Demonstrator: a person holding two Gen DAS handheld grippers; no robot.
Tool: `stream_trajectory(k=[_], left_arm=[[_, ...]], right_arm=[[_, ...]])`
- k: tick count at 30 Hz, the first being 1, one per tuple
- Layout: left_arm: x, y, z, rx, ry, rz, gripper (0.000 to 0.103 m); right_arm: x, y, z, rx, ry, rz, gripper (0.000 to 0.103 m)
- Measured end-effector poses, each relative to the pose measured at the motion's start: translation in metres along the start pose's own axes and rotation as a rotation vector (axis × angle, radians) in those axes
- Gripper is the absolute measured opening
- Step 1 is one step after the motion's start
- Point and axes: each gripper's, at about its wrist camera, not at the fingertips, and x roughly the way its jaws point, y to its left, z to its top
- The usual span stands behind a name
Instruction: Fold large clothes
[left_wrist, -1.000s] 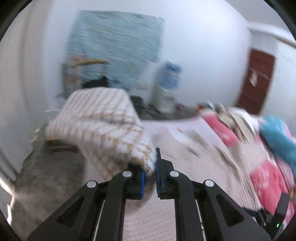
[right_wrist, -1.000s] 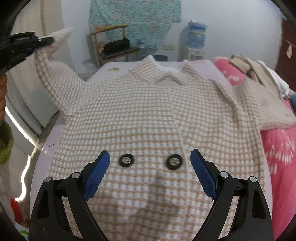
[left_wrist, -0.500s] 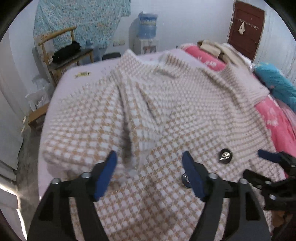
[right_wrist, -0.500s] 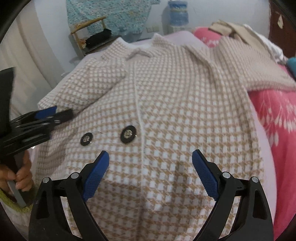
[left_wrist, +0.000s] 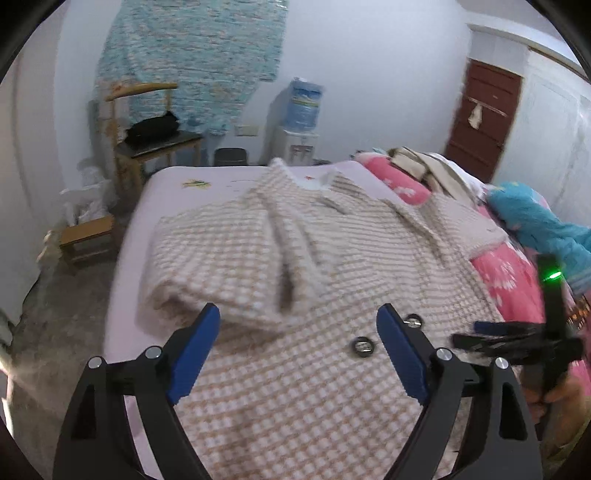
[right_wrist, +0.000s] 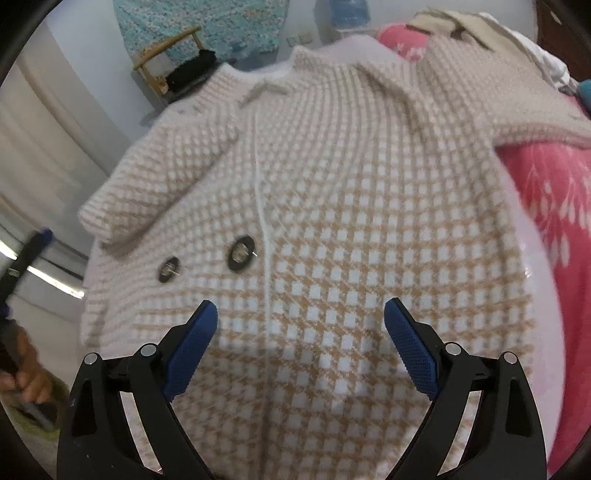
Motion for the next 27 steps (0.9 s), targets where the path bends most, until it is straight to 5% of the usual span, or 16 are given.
stream_trajectory(k=[5, 9, 14, 19, 22, 23, 27], left_arm=[[0.016, 0.03, -0.008, -0.05, 0.037, 0.132, 0.084], [0.038, 0.044, -0.015, -0.056, 0.097, 0.214, 0.074], [0.071, 0.052, -0.026, -0.075, 0.193, 0.292, 0.051], [0.083, 0.058, -0.032, -0.107, 0.218, 0.33, 0.037], [0.083, 0.06, -0.032, -0.115, 0.212, 0.326, 0.035], [0.082, 0.06, -0.032, -0.117, 0.211, 0.325, 0.034], [0.079, 0.066, -0.034, -0.144, 0.205, 0.305, 0.032]], right_arm=[[-0.034, 0.027, 0.037, -0.081, -0.053, 0.076, 0.088], [-0.024, 0.065, 0.084, -0.14, -0.048, 0.183, 0.088], [0.037, 0.124, 0.151, -0.198, -0.018, 0.212, 0.087], [0.11, 0.152, 0.186, -0.216, 0.072, 0.108, 0.076], [0.145, 0.147, 0.194, -0.214, 0.156, 0.065, 0.041], [0.146, 0.141, 0.194, -0.187, 0.177, 0.104, 0.018], [0.088, 0.12, 0.189, -0.172, 0.055, 0.171, 0.008]])
